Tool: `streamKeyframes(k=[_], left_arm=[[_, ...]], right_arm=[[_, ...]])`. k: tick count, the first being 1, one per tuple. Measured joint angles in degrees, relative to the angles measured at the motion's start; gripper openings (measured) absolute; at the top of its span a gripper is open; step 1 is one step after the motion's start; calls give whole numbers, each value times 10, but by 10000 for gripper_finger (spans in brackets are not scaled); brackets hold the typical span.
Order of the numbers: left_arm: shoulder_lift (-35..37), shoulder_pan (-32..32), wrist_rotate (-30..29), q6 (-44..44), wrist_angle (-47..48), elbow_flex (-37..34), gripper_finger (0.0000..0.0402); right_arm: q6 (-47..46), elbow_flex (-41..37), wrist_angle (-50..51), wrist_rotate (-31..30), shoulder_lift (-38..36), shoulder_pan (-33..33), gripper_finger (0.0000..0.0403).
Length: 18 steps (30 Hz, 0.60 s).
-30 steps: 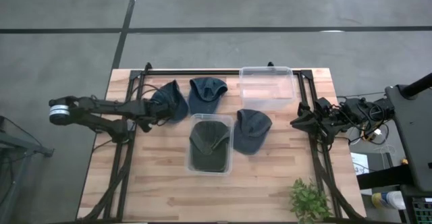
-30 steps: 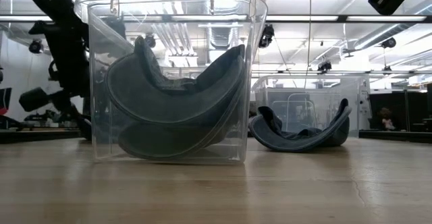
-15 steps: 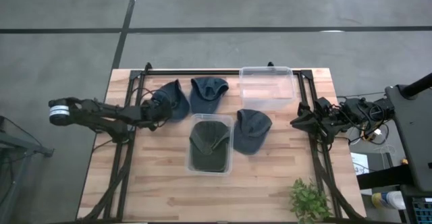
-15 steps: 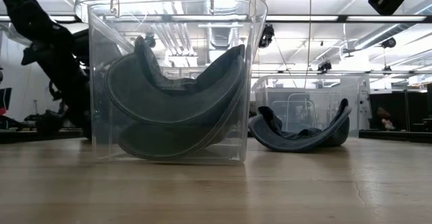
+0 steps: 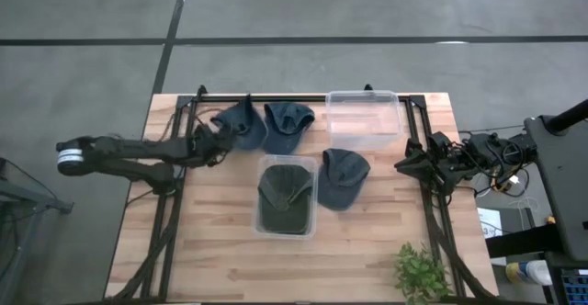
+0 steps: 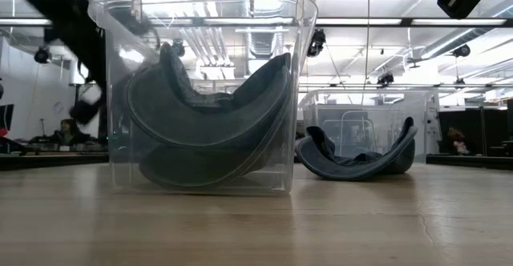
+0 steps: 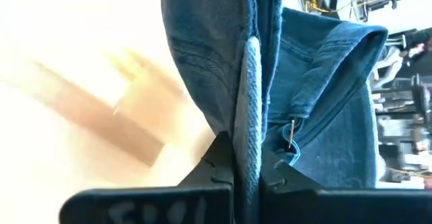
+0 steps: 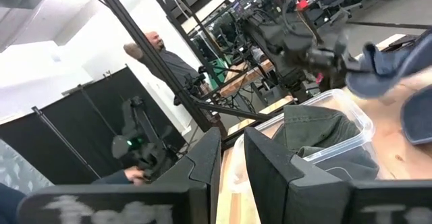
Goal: Pick & Place hat
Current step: Put the bottom left blue cap into the top transparent bin
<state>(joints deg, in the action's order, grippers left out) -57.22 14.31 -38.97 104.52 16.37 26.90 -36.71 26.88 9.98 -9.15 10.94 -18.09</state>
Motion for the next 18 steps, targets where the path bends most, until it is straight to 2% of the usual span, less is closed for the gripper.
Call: streamKeyframes(k=[4, 7, 10, 13, 16, 18], left_arm=[[41, -6, -46, -54, 174, 127, 5], [52, -26, -107, -138, 216, 228, 5], [51, -55, -155, -303, 171, 307, 5], [48, -78, -155, -474, 75, 347, 5], [48, -91, -100, -615, -33, 351, 5], [46, -93, -46, -676, -101, 342, 5]], right_arm=[[1, 0, 0, 0, 0, 0, 63], [4, 0, 0, 0, 0, 0, 63], [10, 0, 1, 0, 0, 0, 63], [23, 0, 1, 0, 0, 0, 63], [41, 0, 1, 0, 0, 0, 63], [45, 0, 1, 0, 0, 0, 63]])
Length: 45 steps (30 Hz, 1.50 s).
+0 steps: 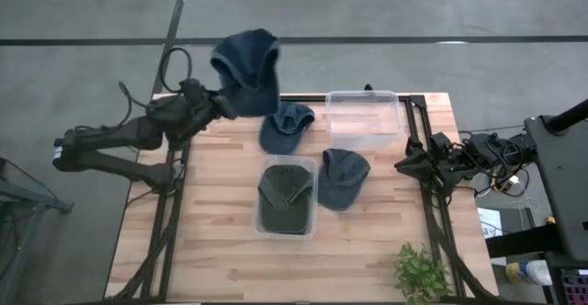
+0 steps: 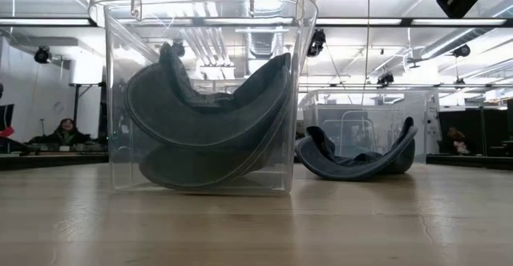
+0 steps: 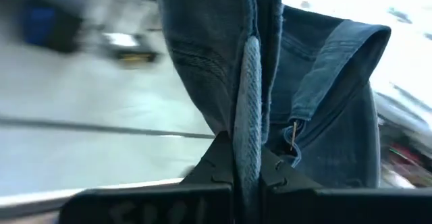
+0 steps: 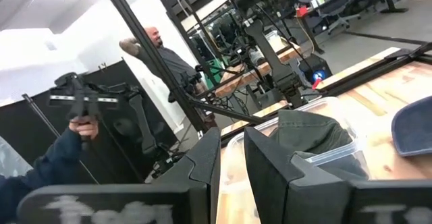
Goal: Pick & Place hat
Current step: Put the bottom left blue cap into the top transparent bin
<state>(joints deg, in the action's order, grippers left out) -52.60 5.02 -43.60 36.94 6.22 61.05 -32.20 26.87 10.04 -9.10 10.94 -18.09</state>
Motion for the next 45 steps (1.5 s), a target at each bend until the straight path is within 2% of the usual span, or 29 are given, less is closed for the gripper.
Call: streamKeyframes(k=[5, 8, 10, 15, 20, 26, 33, 35, 38, 42, 45], left_arm=[[-5, 1, 164, -72, -187, -58, 5], [-9, 1, 261, -81, -323, -108, 5], [-15, 0, 299, -66, -412, -143, 5], [-34, 1, 310, 9, -598, -229, 5], [-53, 1, 325, 34, -760, -304, 5], [-72, 1, 320, 54, -901, -350, 5], [-75, 1, 320, 51, -904, -344, 5], [-75, 0, 292, 49, -884, -336, 5], [-71, -2, 222, 40, -733, -303, 5], [-85, -3, 210, 40, -457, -217, 5], [-112, -5, 168, 51, -317, -134, 5]], right_arm=[[9, 0, 0, 0, 0, 0, 63], [9, 0, 0, 0, 0, 0, 63], [9, 0, 0, 0, 0, 0, 63], [9, 0, 0, 1, 0, 0, 63], [9, 0, 0, 1, 0, 0, 63], [8, 0, 0, 1, 0, 0, 63], [7, 0, 0, 1, 0, 0, 63], [7, 0, 0, 1, 0, 0, 63], [8, 0, 0, 1, 0, 0, 63], [8, 0, 0, 0, 0, 0, 63], [8, 0, 0, 0, 0, 0, 63]])
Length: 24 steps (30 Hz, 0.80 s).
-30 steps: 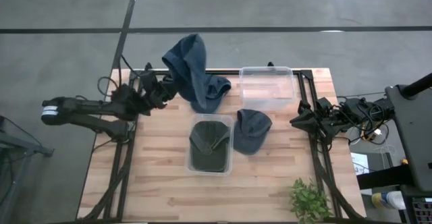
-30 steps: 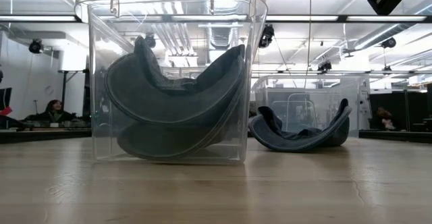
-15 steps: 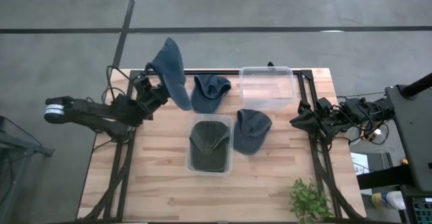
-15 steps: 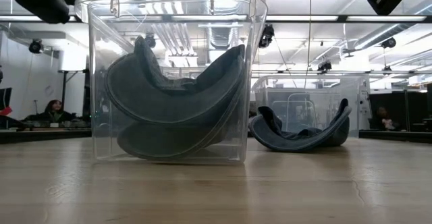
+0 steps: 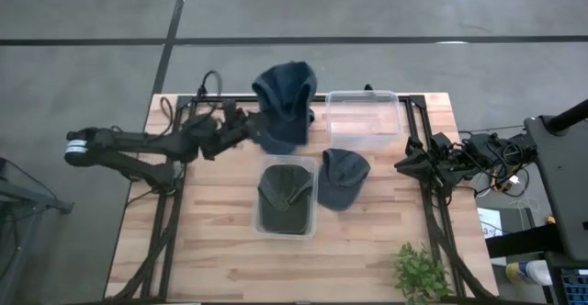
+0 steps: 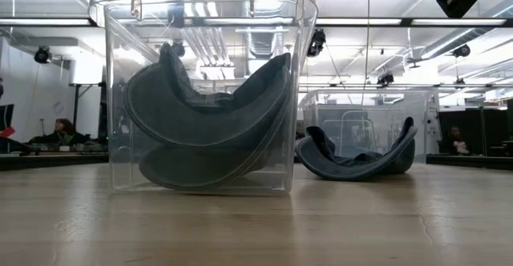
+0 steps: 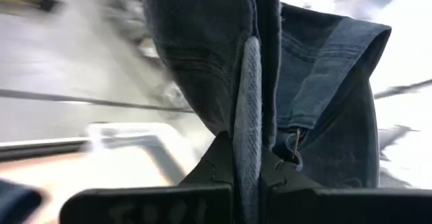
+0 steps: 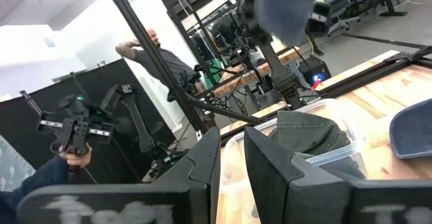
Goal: Pick & Place hat
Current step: Put the bottom left blue cap into the top transparent bin
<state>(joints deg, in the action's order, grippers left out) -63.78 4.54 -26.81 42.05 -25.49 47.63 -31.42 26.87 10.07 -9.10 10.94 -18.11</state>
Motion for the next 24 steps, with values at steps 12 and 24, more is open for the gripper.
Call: streamKeyframes(k=[12, 24], left_arm=[[-229, 5, -168, -1, 189, 292, 5], [-426, 1, -159, -85, 282, 523, 5]], right_arm=[[34, 0, -18, -133, 0, 0, 63], [155, 28, -48, -231, 6, 0, 79]])
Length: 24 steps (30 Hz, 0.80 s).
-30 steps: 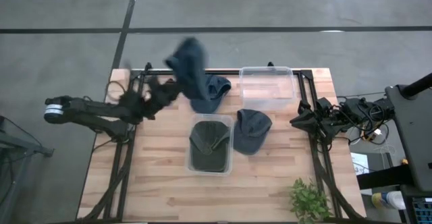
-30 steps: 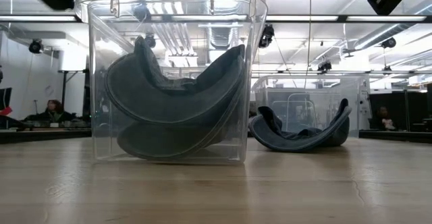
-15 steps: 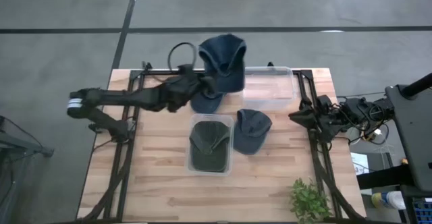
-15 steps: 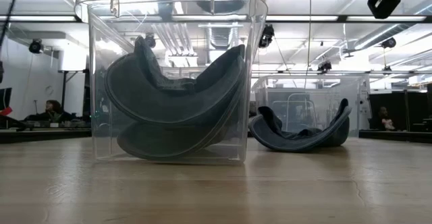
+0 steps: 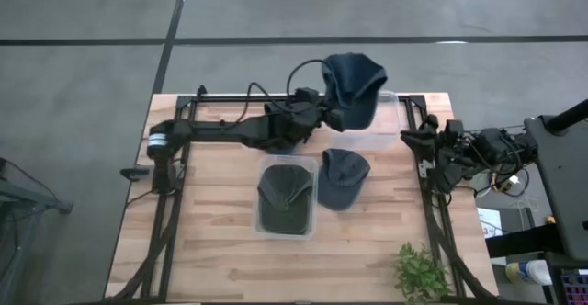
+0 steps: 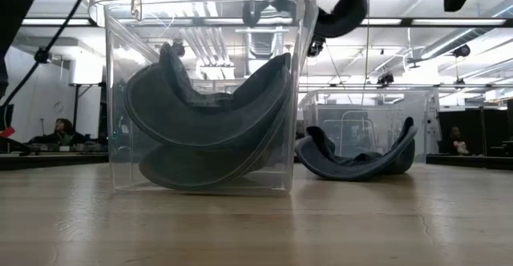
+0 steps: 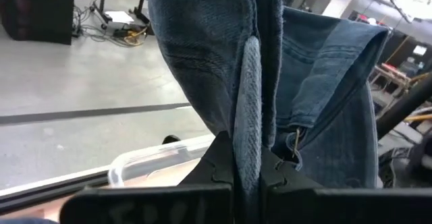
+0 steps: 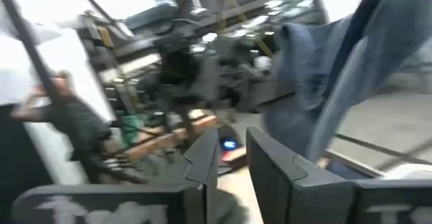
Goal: Pick & Place hat
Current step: Put the bottom left blue cap into the top transparent bin
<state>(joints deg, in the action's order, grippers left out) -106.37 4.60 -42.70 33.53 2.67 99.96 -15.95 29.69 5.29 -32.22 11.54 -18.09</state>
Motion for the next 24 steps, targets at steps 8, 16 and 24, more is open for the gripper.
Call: streamKeyframes(k=[8, 16, 24], left_arm=[[-25, -3, 2, -15, -18, 20, 5], [-27, -5, 0, -22, -31, 16, 5], [-27, -5, -1, -35, -46, 13, 5]], right_arm=[[5, 107, 131, -79, 75, 0, 169], [-13, 193, 157, -220, 208, 1, 239], [-63, 259, 228, -248, 274, 32, 257]])
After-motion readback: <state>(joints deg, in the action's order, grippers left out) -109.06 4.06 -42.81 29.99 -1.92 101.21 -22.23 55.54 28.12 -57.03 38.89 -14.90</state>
